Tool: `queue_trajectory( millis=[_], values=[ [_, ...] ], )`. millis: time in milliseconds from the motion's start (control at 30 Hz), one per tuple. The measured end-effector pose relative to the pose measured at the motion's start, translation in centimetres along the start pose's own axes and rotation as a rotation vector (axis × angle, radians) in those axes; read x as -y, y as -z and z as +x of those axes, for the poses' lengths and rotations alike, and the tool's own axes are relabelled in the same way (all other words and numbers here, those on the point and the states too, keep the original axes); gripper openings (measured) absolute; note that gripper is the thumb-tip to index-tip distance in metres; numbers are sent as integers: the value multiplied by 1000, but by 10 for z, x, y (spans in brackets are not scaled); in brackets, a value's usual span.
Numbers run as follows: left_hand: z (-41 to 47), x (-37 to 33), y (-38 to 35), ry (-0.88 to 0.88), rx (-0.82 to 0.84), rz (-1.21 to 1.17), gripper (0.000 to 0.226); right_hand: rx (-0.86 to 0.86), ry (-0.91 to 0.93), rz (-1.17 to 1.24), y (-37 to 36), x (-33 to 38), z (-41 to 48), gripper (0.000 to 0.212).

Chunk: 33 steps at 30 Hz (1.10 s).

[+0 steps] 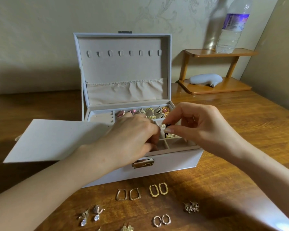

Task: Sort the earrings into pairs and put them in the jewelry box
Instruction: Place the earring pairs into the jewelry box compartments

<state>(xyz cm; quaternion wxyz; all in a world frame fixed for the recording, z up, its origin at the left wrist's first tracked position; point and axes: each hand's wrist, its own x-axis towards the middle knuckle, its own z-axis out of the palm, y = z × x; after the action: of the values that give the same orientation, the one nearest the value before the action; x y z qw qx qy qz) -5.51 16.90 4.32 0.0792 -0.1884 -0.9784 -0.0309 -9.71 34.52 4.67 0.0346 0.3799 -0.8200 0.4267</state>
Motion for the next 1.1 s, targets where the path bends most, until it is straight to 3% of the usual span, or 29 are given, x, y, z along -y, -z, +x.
queue_trajectory(
  millis=[367, 567, 767, 967, 1100],
  values=[
    [5, 0, 3, -40, 53, 60, 23, -17, -18, 22, 3, -2, -4, 12],
    [5, 3, 3, -52, -31, -59, 9, -26, -5, 20, 5, -2, -6, 10],
    [9, 3, 9, -96, -124, -193, 19, -54, 7, 24, 7, -2, -7, 11],
    [6, 16, 23, -121, 0, -174, 29, -64, 3, 37, 10, -5, -10, 11],
    [11, 21, 20, -246, 90, -140, 24, -63, -11, 35, 10, -8, -10, 12]
  ],
)
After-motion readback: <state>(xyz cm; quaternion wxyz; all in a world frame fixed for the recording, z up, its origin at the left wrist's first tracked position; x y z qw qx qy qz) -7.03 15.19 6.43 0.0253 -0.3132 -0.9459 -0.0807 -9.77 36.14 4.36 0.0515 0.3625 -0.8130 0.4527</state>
